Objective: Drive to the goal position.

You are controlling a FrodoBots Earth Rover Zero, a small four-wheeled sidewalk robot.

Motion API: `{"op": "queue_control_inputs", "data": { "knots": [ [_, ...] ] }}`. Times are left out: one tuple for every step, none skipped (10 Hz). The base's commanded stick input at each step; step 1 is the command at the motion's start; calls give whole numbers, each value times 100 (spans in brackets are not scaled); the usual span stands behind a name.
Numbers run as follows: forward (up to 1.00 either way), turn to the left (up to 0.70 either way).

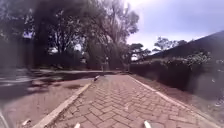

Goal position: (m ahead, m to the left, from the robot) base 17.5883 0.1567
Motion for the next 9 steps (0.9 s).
{"op": "queue_control_inputs", "data": {
  "knots": [
    [70,0],
    [70,0],
    [70,0],
    [70,0],
    [70,0],
    [70,0],
    [70,-17],
    [70,-33],
    [70,-20]
  ]
}}
